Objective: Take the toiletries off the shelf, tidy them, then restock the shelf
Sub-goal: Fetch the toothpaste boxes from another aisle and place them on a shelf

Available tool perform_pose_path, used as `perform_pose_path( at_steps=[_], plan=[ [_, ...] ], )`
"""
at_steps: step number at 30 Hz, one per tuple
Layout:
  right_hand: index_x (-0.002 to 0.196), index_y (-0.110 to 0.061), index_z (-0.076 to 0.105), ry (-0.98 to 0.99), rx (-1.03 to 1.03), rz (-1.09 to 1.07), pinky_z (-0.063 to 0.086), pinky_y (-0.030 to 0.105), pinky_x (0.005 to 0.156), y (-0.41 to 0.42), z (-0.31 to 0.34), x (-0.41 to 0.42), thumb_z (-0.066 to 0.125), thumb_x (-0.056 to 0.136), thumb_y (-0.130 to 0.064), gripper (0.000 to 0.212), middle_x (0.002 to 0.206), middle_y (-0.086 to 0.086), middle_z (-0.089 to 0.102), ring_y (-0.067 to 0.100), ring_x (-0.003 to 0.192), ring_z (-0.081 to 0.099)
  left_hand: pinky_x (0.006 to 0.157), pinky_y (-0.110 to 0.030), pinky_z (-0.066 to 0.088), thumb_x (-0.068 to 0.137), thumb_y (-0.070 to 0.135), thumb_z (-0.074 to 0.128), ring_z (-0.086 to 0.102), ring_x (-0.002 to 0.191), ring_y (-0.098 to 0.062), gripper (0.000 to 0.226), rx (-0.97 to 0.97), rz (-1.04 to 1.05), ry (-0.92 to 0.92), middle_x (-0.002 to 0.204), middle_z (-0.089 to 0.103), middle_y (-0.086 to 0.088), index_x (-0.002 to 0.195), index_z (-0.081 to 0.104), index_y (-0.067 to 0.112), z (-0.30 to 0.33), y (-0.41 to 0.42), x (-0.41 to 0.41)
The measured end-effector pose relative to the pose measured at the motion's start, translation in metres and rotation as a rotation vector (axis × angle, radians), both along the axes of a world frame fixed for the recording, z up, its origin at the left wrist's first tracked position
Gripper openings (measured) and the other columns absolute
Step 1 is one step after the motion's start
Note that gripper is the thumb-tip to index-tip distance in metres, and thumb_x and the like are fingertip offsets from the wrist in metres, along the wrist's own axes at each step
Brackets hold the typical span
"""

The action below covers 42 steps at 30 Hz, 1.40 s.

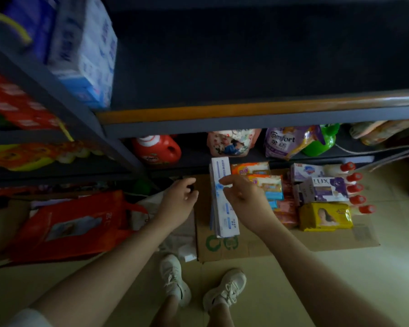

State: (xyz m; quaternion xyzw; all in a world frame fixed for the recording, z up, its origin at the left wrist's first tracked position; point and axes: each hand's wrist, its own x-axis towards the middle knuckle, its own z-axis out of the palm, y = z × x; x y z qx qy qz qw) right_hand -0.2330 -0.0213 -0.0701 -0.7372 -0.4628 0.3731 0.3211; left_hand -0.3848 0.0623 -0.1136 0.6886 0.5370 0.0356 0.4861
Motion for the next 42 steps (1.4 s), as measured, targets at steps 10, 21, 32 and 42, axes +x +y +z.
perform_pose_path(
  at_steps=[10,21,32,42],
  plan=[
    [0.126,-0.007,0.050,0.014,0.379,0.194,0.040,0.026,0.094,0.132,0.113,-0.100,0.047,0.093,-0.004,0.034,0.122,0.012,0.055,0.021,0.114,0.052,0.113,-0.041,0.013,0.084,0.011,0.052,0.020,0.137,-0.038,0.057,1.301,-0.293,0.290,0.148,0.026,-0.024,0.138,0.037,0.000,0.164,0.081,-0.123],
    [0.112,0.001,0.059,0.422,-0.095,-0.227,0.054,0.046,0.086,0.255,0.115,-0.140,0.066,0.082,-0.028,0.042,0.103,0.018,0.065,0.029,0.092,0.065,0.113,-0.042,0.012,0.079,0.010,0.063,0.003,0.140,-0.029,0.075,1.328,-0.289,0.437,0.149,0.004,-0.019,0.143,0.027,0.002,0.168,0.117,-0.141],
    [0.093,-0.005,0.062,1.061,0.030,-0.317,0.052,0.020,0.054,0.146,0.118,-0.084,0.064,0.081,-0.012,0.014,0.081,0.007,0.070,0.012,0.064,0.067,0.107,-0.025,0.031,0.092,0.013,0.051,0.035,0.131,-0.013,0.041,0.795,-0.236,-0.172,0.142,0.039,-0.003,0.132,0.047,0.007,0.145,0.082,-0.133],
    [0.111,-0.017,0.059,0.895,-0.133,-0.129,0.055,0.025,0.072,0.010,0.083,-0.065,0.067,0.076,-0.006,0.038,0.100,0.001,0.071,0.014,0.088,0.067,0.076,-0.007,0.041,0.092,0.028,0.053,0.053,0.085,0.015,0.039,0.116,0.043,-0.539,0.097,0.056,0.023,0.128,0.049,0.015,0.140,0.055,-0.046]
  ],
)
